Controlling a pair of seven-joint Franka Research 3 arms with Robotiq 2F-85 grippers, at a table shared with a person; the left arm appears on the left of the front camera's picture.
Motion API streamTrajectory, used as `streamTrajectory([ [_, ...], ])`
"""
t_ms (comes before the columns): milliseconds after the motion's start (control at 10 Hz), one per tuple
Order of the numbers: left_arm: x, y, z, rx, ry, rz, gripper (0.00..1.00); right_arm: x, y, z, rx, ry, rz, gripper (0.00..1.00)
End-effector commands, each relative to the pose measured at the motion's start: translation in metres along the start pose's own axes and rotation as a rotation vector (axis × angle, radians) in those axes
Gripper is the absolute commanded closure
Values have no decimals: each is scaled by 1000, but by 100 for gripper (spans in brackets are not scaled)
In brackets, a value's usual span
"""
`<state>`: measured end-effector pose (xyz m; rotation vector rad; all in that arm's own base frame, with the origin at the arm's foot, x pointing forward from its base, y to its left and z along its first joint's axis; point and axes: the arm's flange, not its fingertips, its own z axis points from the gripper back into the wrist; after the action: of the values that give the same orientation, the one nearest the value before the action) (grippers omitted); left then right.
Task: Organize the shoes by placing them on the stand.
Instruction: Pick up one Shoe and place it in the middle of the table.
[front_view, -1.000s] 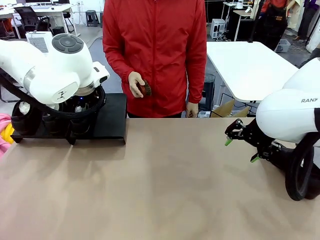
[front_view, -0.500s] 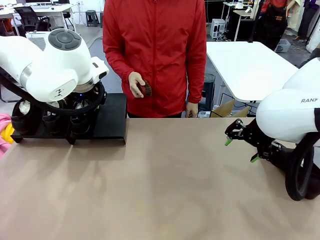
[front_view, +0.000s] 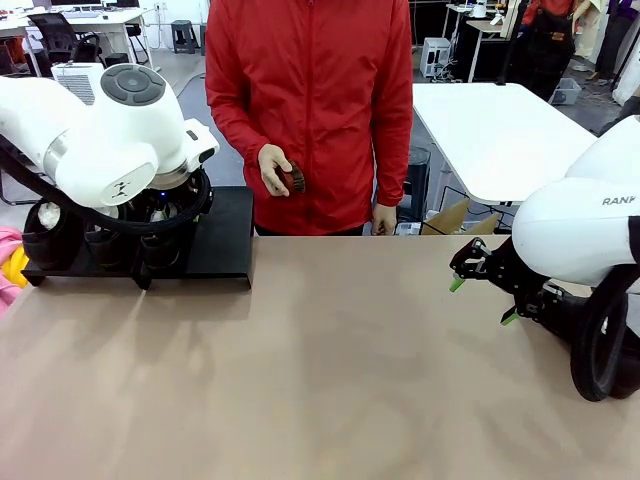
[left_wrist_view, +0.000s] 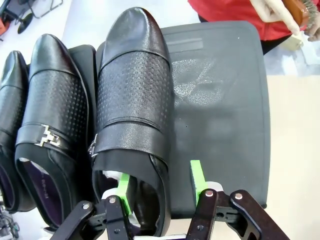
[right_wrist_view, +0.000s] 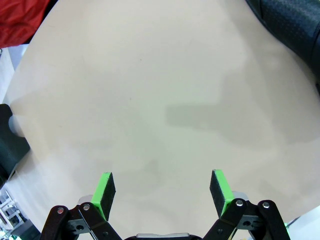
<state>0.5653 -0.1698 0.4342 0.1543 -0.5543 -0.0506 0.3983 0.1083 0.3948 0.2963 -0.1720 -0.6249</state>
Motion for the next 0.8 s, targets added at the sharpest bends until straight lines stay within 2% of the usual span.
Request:
streamTrajectory([
  [0, 3, 2, 1, 6, 1, -4, 43, -1, 1, 0, 0, -1, 3, 0],
  [400, 0, 0, 0, 0, 0, 0, 43, -1, 1, 0, 0, -1, 3, 0],
  [700, -12, -38, 71, 49, -206, -63, 43, -1, 1, 0, 0, -1, 3, 0],
])
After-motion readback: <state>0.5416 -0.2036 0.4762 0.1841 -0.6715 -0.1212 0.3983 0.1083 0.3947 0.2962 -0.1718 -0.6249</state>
